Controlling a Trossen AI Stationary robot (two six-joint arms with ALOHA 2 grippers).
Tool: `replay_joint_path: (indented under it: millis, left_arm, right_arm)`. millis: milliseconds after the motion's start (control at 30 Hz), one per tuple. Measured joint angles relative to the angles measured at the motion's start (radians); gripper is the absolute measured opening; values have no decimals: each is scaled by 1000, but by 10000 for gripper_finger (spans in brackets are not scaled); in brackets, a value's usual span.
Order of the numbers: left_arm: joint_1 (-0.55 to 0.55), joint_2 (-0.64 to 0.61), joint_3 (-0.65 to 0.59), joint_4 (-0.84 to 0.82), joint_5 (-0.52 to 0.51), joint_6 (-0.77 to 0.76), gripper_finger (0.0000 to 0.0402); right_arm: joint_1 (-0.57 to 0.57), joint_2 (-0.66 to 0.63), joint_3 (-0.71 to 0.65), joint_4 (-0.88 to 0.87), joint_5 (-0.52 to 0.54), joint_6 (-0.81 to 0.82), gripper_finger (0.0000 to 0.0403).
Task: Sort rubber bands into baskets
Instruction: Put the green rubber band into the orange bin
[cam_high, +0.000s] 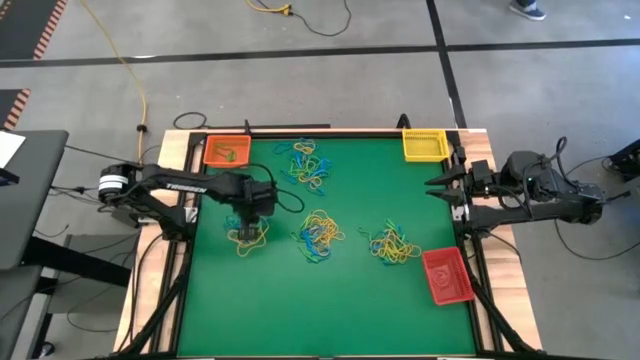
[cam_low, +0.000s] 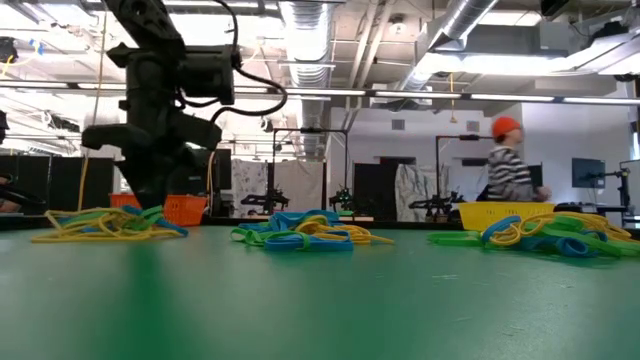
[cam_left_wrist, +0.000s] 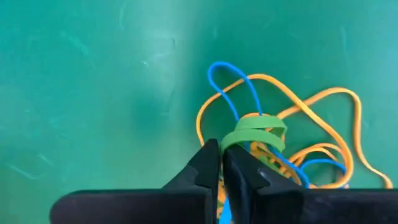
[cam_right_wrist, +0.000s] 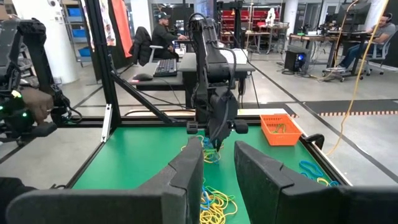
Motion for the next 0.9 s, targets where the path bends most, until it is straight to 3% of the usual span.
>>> replay_joint_path:
  millis: [333,600,667,833,900]
  left_arm:
    - [0,0,83,-112,-82,23,0]
    - [0,-1,244,-246,-194,38,0]
    - [0,-1,288,-252,-244,38,0]
    - [39,-2,375,-254,-503,9,0]
    - [83,-2,395,-252,-534,3,0]
  right_arm:
    - [0,0,0,0,0,0,127]
    - [0,0,0,0,0,0,127]
    - [0,0,0,0,0,0,127]
    - [0,0,0,0,0,0,127]
    - [0,0,0,0,0,0,127]
